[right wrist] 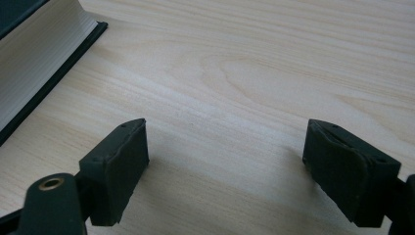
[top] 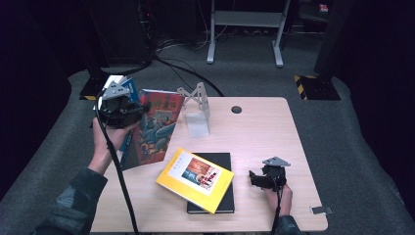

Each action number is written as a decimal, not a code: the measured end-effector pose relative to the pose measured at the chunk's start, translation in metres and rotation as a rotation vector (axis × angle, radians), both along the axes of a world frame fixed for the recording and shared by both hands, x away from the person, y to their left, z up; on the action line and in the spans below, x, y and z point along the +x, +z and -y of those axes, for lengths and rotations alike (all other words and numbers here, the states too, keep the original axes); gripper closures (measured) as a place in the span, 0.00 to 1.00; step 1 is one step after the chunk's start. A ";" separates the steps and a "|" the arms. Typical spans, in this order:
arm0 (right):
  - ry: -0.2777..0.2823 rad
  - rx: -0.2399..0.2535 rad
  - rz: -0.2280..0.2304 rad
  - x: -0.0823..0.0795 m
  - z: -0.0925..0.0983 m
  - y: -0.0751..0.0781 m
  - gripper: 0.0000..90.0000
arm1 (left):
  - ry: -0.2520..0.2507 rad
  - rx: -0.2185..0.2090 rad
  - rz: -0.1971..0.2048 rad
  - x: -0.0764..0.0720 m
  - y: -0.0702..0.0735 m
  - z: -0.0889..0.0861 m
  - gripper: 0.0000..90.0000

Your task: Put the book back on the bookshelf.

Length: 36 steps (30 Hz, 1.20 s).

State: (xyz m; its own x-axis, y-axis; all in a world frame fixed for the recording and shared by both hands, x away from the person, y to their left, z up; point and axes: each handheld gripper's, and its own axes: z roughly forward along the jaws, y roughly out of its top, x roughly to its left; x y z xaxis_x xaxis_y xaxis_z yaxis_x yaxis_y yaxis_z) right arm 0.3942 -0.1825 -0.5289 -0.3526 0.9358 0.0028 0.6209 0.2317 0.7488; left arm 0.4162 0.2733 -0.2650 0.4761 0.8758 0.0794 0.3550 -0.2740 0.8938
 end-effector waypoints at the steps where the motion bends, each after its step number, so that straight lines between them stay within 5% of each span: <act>1: 0.000 0.000 0.000 0.000 0.000 0.000 0.18 | 0.000 0.000 0.000 0.000 0.000 0.000 0.83; 4: 0.000 0.000 0.000 0.000 0.000 0.000 0.18 | 0.059 0.022 0.025 -0.001 -0.002 -0.010 0.83; 13: 0.000 0.000 0.000 0.000 0.000 0.000 0.18 | 0.189 -0.026 0.054 0.002 -0.011 -0.042 0.83; 22: 0.000 0.000 0.000 0.000 0.000 0.000 0.18 | 0.315 -0.027 0.112 0.006 -0.021 -0.062 0.83; 36: 0.000 0.001 0.000 0.000 0.000 0.000 0.18 | 0.428 -0.027 0.143 0.046 -0.044 -0.064 0.83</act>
